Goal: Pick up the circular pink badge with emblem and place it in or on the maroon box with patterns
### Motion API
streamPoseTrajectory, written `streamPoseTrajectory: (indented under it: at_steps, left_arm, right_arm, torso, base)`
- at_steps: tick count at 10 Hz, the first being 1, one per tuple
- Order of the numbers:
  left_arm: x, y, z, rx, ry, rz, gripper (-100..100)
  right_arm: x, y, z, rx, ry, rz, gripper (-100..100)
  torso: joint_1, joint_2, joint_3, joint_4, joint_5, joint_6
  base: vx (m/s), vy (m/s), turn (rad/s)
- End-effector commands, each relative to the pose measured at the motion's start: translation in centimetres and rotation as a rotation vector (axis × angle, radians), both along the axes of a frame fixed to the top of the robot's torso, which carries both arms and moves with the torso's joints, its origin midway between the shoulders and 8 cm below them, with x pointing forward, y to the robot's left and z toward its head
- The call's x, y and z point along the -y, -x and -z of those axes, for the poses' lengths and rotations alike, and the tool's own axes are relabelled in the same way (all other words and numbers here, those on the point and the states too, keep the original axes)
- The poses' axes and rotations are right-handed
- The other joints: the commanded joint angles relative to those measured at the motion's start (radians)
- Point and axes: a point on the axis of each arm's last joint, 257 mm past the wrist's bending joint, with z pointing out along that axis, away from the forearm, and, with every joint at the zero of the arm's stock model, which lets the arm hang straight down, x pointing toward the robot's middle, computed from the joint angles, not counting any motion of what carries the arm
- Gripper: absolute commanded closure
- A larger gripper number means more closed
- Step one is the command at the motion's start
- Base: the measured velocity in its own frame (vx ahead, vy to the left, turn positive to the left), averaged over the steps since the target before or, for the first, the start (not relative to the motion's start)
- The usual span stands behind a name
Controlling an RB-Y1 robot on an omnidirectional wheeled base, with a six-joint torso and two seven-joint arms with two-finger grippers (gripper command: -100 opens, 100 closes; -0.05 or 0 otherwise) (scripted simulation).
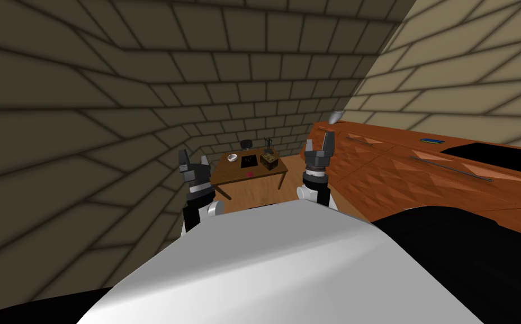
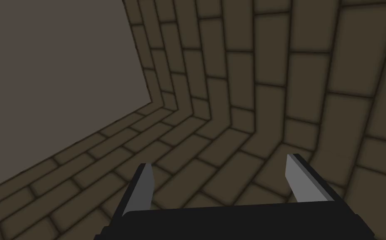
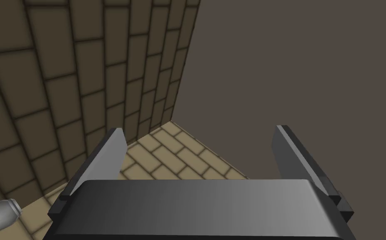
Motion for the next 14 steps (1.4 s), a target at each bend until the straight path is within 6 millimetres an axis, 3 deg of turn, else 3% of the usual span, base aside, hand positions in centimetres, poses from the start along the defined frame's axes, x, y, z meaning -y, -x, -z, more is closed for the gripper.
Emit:
streamPoseTrajectory:
  at_steps: [1,14]
  left_arm:
    - [0.6,-0.7,1.0,-0.021,-0.017,0.022,-100]
    - [3.9,-5.9,12.0,-0.221,-0.046,0.163,-100]
  right_arm:
    - [0.0,0.0,0.0,0.000,0.000,0.000,0]
    - [0.0,0.0,0.0,0.000,0.000,0.000,0]
  torso:
    - [0.000,0.000,0.000,0.000,0.000,0.000]
    - [0.002,-0.001,-0.001,0.000,0.000,0.000]
  base:
    - [0.006,0.011,-0.093]
    - [0.016,0.027,-0.107]
